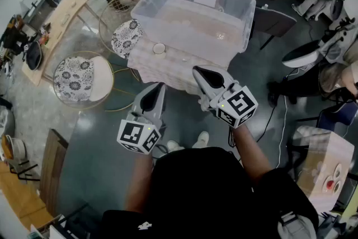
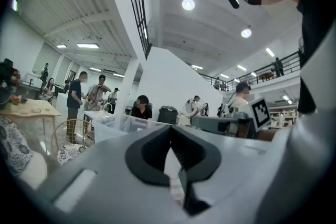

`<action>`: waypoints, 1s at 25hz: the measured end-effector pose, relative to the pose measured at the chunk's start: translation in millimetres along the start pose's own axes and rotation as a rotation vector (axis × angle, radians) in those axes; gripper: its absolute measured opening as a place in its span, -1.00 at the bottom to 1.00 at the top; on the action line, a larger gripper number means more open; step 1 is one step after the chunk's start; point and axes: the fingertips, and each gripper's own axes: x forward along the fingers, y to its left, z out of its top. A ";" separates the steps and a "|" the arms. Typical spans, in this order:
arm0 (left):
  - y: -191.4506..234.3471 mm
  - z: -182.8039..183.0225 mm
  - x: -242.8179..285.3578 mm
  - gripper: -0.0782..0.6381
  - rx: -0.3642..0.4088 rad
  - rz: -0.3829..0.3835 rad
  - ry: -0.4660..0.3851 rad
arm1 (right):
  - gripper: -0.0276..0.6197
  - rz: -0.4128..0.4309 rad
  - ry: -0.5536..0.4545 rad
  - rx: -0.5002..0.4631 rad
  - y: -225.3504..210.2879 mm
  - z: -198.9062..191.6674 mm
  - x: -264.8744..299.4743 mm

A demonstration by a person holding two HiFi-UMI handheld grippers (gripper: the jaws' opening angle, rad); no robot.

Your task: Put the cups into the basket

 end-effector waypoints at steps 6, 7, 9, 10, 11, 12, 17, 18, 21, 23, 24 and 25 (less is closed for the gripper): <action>-0.6 -0.5 0.7 -0.77 0.003 0.000 0.003 | -0.91 -0.010 0.002 0.006 -1.5 -1.6 -0.5; -1.9 0.0 1.1 -0.77 0.005 0.000 0.002 | -0.91 -0.013 -0.002 0.009 -2.4 -1.4 -1.6; -4.6 0.2 2.5 -0.77 0.008 0.000 0.001 | -0.91 -0.014 -0.010 0.017 -3.9 -1.7 -4.2; -5.4 -0.4 3.3 -0.77 0.009 0.000 0.001 | -0.91 -0.013 -0.012 0.020 -4.2 -2.4 -5.0; -5.9 -1.0 4.1 -0.77 0.010 0.000 0.002 | -0.91 -0.012 -0.012 0.020 -4.4 -3.5 -5.4; -6.2 -1.5 4.7 -0.77 0.010 0.001 0.002 | -0.91 -0.009 -0.010 0.020 -4.5 -4.5 -5.4; -8.9 -1.2 9.3 -0.77 0.010 0.013 0.005 | -0.91 0.012 -0.015 0.034 -7.9 -3.3 -6.5; -10.0 -1.8 11.3 -0.77 0.010 0.016 0.007 | -0.91 0.016 -0.014 0.034 -9.7 -3.8 -7.3; -14.2 -3.8 18.0 -0.77 0.014 0.025 0.011 | -0.91 0.030 -0.011 0.040 -15.8 -6.4 -9.9; -17.4 -5.3 21.4 -0.77 0.015 0.033 0.012 | -0.91 0.041 -0.012 0.043 -18.9 -8.0 -12.0; -19.2 -6.4 22.9 -0.77 0.015 0.037 0.013 | -0.91 0.047 -0.012 0.044 -20.5 -9.0 -13.5; -21.2 -7.8 24.4 -0.77 0.015 0.042 0.013 | -0.91 0.052 -0.011 0.044 -22.3 -10.2 -15.3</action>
